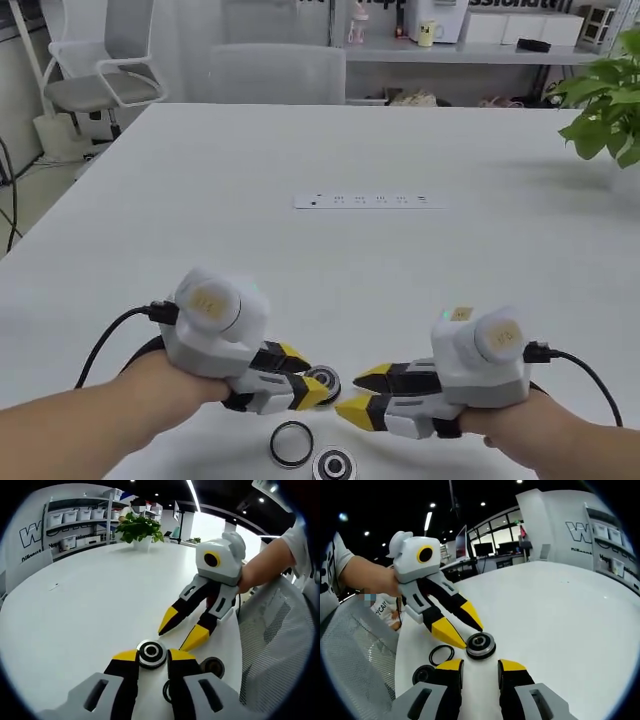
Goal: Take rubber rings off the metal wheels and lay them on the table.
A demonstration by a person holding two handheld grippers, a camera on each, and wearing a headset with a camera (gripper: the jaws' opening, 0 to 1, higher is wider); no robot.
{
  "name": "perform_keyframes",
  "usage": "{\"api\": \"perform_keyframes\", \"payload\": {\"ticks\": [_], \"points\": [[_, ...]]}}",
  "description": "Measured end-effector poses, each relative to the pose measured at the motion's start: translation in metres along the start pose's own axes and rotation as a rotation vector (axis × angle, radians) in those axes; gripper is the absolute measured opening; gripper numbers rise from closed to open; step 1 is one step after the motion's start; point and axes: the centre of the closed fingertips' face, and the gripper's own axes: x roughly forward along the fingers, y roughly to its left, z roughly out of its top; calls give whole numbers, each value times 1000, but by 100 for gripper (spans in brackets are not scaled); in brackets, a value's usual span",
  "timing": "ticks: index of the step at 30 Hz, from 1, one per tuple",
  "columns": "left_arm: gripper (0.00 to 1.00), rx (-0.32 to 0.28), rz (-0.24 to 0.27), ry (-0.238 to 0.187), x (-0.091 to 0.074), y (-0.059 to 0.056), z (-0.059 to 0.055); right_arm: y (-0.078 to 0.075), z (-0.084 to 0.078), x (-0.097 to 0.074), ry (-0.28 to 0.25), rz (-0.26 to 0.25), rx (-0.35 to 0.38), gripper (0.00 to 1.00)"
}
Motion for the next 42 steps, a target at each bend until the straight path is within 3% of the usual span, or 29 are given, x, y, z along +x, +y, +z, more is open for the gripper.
{"api": "perform_keyframes", "payload": {"ticks": [7, 12, 17, 20, 33, 42], "points": [[13, 20, 7, 12, 5, 0, 0, -2, -1, 0, 0, -3, 3, 25], [11, 79, 13, 18, 7, -2, -1, -3, -1, 1, -4, -4, 6, 25], [8, 88, 32, 21, 7, 1, -1, -2, 0, 3, -5, -2, 5, 25], [8, 123, 43, 22, 7, 0, -1, -1, 1, 5, -6, 0, 2, 25], [8, 96, 69, 15, 7, 0, -2, 1, 7, 20, -10, -27, -22, 25], [8, 90, 76, 11, 7, 0, -2, 0, 2, 17, 4, -30, -4, 20]]}}
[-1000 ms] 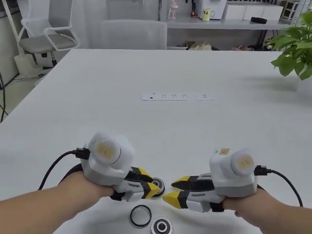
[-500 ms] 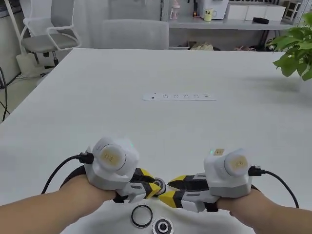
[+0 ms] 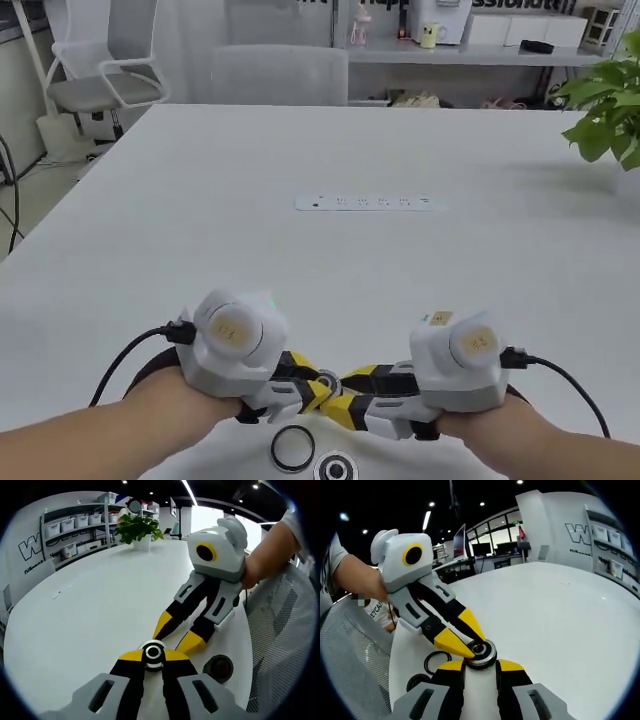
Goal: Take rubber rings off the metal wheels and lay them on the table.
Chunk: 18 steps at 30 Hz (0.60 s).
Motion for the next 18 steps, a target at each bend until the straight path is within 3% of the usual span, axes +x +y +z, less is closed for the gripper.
{"api": "perform_keyframes", "payload": {"ticks": [8, 18], "points": [[8, -5, 4, -1, 0, 0, 0, -2, -4, -5, 15, -8, -13, 7], [8, -6, 11, -1, 0, 0, 0, -4, -3, -7, 7, -15, 7, 0]]}}
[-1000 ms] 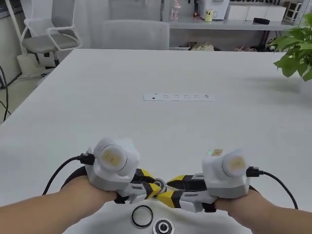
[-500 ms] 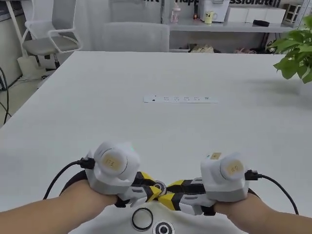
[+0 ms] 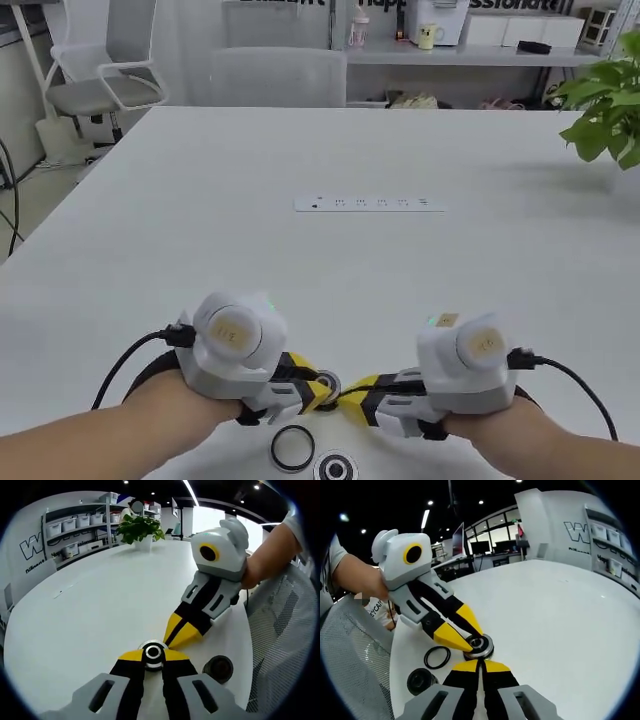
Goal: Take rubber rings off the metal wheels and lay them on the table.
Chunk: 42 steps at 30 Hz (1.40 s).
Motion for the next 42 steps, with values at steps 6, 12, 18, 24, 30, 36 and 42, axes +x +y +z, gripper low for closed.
{"api": "perform_keyframes", "payload": {"ticks": [6, 12, 18, 24, 30, 36, 42], "points": [[8, 0, 1, -3, 0, 0, 0, -1, 1, -1, -7, 2, 44, 0], [8, -1, 5, -5, 0, 0, 0, -9, 5, -5, -45, -14, 108, 0], [8, 5, 9, -4, 0, 0, 0, -9, 9, -4, -75, -20, 160, 0], [7, 16, 17, -1, 0, -1, 0, -10, 12, -5, -94, -26, 218, 0], [7, 19, 24, 4, 1, -1, 0, -8, 14, -5, -91, -25, 219, 0], [7, 26, 27, 14, 1, -1, 0, -4, 16, -4, -95, -11, 223, 0], [7, 24, 30, 15, 1, -1, 0, 1, 19, -2, -102, 5, 225, 0]]}}
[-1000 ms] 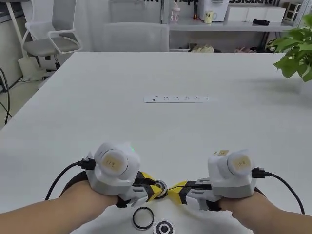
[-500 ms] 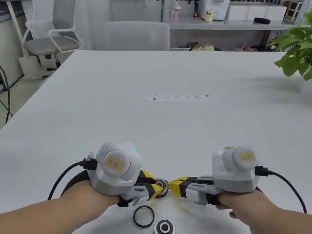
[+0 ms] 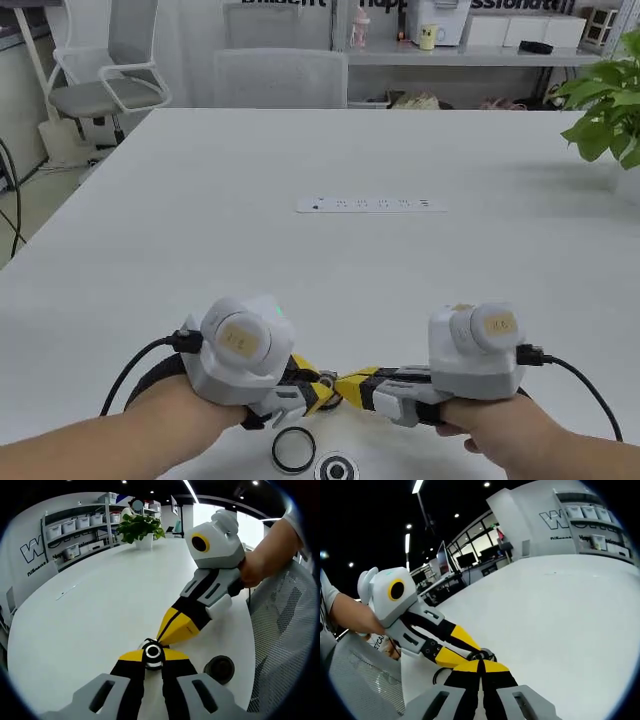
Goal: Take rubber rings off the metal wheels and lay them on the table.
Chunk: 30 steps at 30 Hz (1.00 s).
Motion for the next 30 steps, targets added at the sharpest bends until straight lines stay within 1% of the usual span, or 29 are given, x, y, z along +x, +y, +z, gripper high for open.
{"api": "perform_keyframes", "payload": {"ticks": [4, 7, 9, 11, 14, 18, 20, 25, 28, 30], "points": [[7, 2, -3, 0, 0, 0, 0, 3, 0, 0, -1, 8, 3, 0], [7, 5, -4, 0, 0, -1, 0, 11, 7, 2, -32, 38, 18, 0], [7, 4, -3, -2, 0, -1, 0, 10, 6, 1, -21, 37, -2, 0], [7, 2, -2, -2, 0, -1, 0, 11, 6, -1, -30, 49, 14, 0], [7, -1, -1, -4, 0, 0, 0, 18, 12, 0, -37, 64, 0, 0], [8, -14, 2, -8, 0, 0, 1, 16, 10, 0, -42, 60, 9, 0], [8, -14, 2, -9, 0, 0, 1, 13, 9, 0, -38, 47, 9, 0], [9, 23, 1, -4, -1, 0, 2, 7, 9, -3, -39, 32, 16, 0], [9, 35, -9, 7, -1, -1, 2, 6, 9, -3, -38, 29, 20, 0], [12, 35, -24, 3, -3, -2, 4, 6, 8, -3, -38, 30, 21, 0]]}}
